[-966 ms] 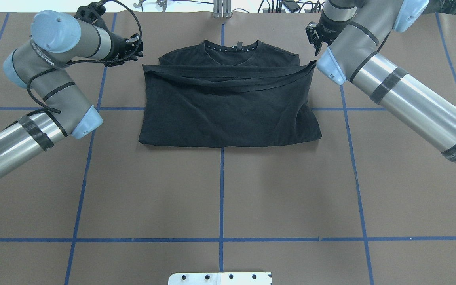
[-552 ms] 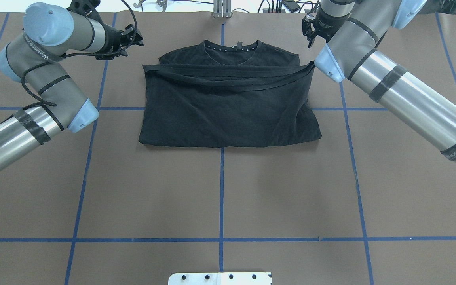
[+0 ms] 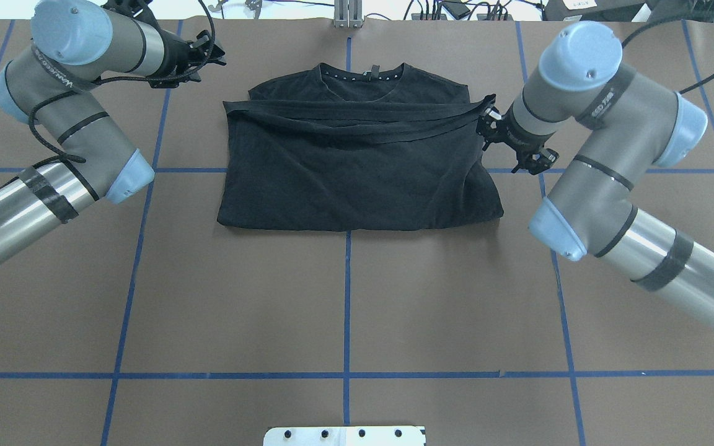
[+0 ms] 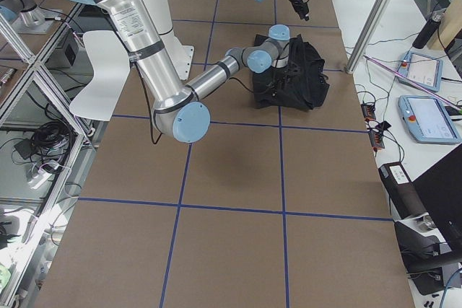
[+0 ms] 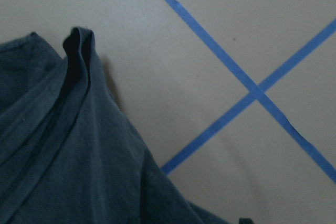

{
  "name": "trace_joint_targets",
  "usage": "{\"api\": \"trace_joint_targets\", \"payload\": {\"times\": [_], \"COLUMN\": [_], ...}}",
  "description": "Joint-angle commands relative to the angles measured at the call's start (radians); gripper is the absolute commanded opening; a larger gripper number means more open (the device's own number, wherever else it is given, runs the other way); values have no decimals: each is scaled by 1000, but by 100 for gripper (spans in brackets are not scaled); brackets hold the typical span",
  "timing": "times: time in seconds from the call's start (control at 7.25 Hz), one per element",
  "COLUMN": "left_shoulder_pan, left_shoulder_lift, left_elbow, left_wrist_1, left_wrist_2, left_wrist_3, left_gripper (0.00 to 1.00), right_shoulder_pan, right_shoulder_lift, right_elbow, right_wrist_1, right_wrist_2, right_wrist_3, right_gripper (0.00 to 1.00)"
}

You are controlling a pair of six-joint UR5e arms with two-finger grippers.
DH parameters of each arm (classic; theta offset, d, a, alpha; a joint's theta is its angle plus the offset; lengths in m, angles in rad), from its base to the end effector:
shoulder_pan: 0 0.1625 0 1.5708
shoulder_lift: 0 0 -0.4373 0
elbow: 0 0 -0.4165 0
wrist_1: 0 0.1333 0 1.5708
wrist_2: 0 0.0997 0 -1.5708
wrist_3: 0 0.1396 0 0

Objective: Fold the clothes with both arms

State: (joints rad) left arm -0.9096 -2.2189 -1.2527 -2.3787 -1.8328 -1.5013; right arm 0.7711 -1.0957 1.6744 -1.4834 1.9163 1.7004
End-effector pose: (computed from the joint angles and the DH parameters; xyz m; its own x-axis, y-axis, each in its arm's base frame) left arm 0.4282 -0.7086 0.3422 0.2999 -0.2762 -0.9131 0.5986 0.7998 -0.0454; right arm -0.4480 -0.5553 0.3652 0.4938 0.6494 0.5783 -0.5743 0.7429 -0.3439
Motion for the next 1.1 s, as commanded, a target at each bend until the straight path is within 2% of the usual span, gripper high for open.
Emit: {"api": "trace_joint_targets", "payload": {"times": [0.0, 0.41, 0.55, 0.69, 0.97], "left_shoulder_pan": [0, 0, 0, 0, 0], "left_shoulder_lift": [7, 7, 8, 8, 8], "left_elbow": [-8, -8, -8, -8, -8], "left_wrist_1": [3, 3, 3, 3, 3], "left_wrist_2": [1, 3, 3, 3, 3], "left_wrist_3": [1, 1, 1, 1, 1], "left_gripper": [65, 65, 65, 65, 65], "right_shoulder_pan": [-119, -150, -151, -150, -150], "right_shoulder_lift": [-62, -76, -79, -84, -154], "right_elbow": [71, 70, 70, 67, 67], "right_wrist_1": [0, 0, 2, 53, 190], "right_wrist_2": [-155, -204, -203, -197, -188], "right_wrist_3": [45, 47, 48, 53, 51], "right_gripper": [70, 69, 52, 1, 0]}}
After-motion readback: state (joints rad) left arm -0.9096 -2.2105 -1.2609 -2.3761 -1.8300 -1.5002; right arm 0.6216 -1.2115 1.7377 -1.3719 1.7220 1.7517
